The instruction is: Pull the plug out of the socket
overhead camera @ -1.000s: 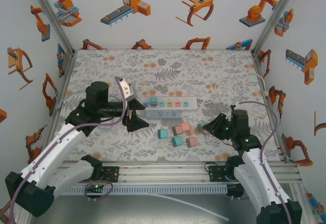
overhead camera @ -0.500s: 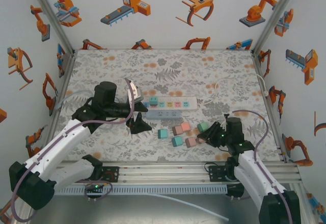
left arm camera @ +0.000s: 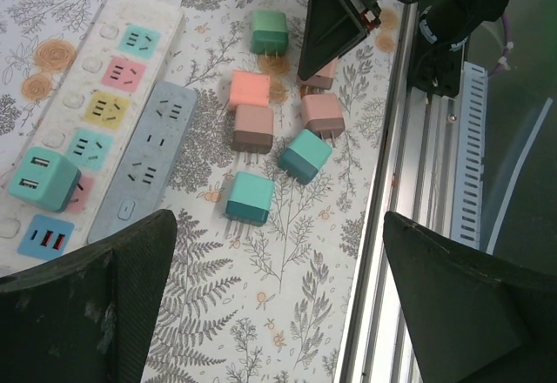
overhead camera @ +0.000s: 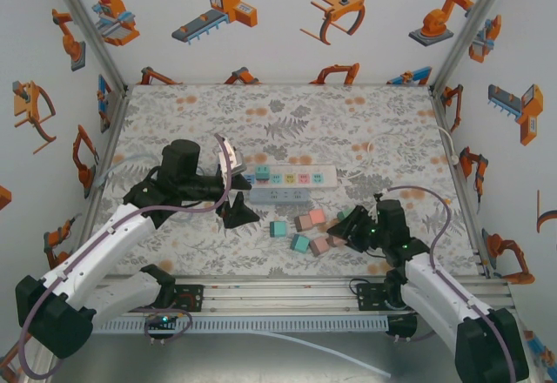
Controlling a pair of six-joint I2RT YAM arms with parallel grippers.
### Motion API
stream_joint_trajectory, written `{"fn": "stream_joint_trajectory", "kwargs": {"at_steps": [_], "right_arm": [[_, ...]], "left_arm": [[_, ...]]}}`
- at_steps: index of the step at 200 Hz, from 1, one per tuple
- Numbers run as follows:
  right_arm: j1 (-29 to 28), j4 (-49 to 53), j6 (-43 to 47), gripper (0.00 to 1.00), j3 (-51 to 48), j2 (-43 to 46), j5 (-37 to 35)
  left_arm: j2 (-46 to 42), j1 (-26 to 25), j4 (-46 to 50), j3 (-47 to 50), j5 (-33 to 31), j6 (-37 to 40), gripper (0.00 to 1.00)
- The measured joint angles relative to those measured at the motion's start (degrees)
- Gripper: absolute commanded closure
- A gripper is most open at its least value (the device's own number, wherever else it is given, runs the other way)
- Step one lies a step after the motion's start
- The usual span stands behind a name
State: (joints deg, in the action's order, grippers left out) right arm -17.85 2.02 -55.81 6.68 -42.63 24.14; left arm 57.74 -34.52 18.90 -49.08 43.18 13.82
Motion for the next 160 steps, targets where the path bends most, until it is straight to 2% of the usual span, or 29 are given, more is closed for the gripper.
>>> {"fn": "stream_joint_trajectory", "kwargs": {"at_steps": [51,160], "right_arm": [[-0.35,2.47,0.11,0.42,1.90,-0.31,-1.84],[-0.35,18.67,5.55,0.40,8.28,1.90,-10.64]], "left_arm": [[0.00,-0.07,0.00,0.00,-1.22,0.00,0.04],[0.00,-0.07,0.00,0.02,-3.37,-0.02,0.03]]}}
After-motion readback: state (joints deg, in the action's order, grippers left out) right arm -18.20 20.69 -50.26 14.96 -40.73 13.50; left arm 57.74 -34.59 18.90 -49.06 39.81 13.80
